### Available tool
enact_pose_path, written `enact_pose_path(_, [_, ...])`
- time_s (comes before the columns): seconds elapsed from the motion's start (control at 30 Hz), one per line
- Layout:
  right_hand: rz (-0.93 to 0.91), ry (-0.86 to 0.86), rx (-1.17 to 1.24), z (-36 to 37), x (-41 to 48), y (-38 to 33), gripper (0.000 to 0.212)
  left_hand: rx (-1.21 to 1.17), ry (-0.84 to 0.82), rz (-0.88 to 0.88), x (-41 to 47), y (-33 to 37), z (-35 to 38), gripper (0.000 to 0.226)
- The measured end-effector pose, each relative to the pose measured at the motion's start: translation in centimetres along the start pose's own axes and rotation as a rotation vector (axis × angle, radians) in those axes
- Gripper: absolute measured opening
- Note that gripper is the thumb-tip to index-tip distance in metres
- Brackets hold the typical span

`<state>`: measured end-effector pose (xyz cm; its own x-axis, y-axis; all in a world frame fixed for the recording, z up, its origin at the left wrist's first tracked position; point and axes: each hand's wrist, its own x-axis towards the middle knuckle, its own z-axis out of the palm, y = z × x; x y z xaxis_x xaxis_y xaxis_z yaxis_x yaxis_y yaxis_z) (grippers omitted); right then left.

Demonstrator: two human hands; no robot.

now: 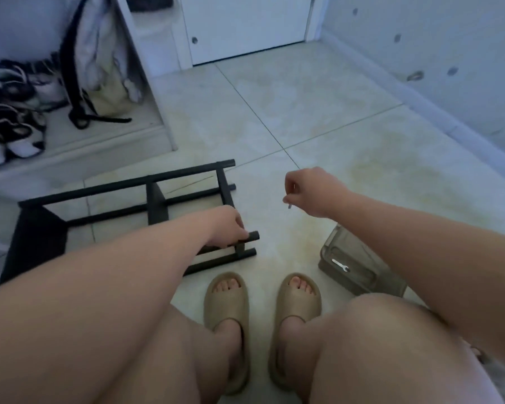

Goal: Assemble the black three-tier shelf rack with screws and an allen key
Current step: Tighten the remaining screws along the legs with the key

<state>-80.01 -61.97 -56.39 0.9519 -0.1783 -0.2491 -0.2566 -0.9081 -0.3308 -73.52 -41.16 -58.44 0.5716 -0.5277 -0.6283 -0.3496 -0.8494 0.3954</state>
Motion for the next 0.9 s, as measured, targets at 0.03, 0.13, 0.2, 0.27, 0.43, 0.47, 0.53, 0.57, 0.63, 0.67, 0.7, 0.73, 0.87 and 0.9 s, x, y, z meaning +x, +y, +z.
enact_pose_path(0.03, [-0.014,-0.006,0.016,0.2,0.3,-1.2,0.02,-0.041,0.01,-0.018,-0.5,-1.1,-0.5,0.02])
enact_pose_path(0.13, [-0.02,-0.056,0.077,1.4,1.4,-3.6,0.022,-0.179,0.027,-0.08,-0.9,-4.3,-1.4,0.014])
enact_pose_path(0.2, [-0.001,-0.072,0.13,2.5,2.4,-4.3,0.021,-0.246,0.018,-0.128,-0.2,-6.2,-1.5,0.015])
enact_pose_path(0.27, [0.02,-0.095,0.176,4.1,3.6,-4.5,0.019,-0.299,-0.018,-0.167,1.2,-7.6,-1.2,0.017])
enact_pose_path(0.43, [0.12,-0.168,0.368,9.3,6.6,-3.0,0.023,-0.264,0.002,-0.155,7.4,-8.9,-0.4,0.025])
enact_pose_path(0.47, [0.137,-0.157,0.419,10.4,7.0,-2.6,0.024,-0.239,0.042,-0.135,8.7,-9.0,0.3,0.026])
enact_pose_path(0.53, [0.161,-0.101,0.533,12.5,7.8,-1.5,0.023,-0.263,0.117,-0.128,11.3,-9.5,2.4,0.023])
enact_pose_path(0.57, [0.167,-0.068,0.596,13.5,8.0,-1.1,0.022,-0.285,0.151,-0.136,12.4,-10.0,3.6,0.023])
enact_pose_path(0.63, [0.158,-0.013,0.707,15.5,8.3,-0.5,0.02,-0.337,0.188,-0.145,14.7,-11.0,5.3,0.027])
enact_pose_path(0.67, [0.147,0.009,0.751,16.5,8.4,-0.3,0.02,-0.38,0.184,-0.147,15.7,-11.5,5.8,0.03])
enact_pose_path(0.7, [0.137,0.033,0.794,17.4,8.3,-0.2,0.02,-0.431,0.165,-0.148,16.5,-12.0,6.2,0.033])
enact_pose_path(0.73, [0.129,0.059,0.84,18.2,8.2,-0.2,0.021,-0.466,0.136,-0.145,17.0,-12.4,6.6,0.034])
enact_pose_path(0.87, [0.081,0.175,0.966,20.5,7.4,0.2,0.02,-0.415,0.076,-0.064,17.7,-13.3,7.8,0.047])
enact_pose_path(0.9, [0.064,0.191,0.974,20.8,7.1,0.4,0.019,-0.401,0.069,-0.048,17.6,-13.3,8.0,0.051])
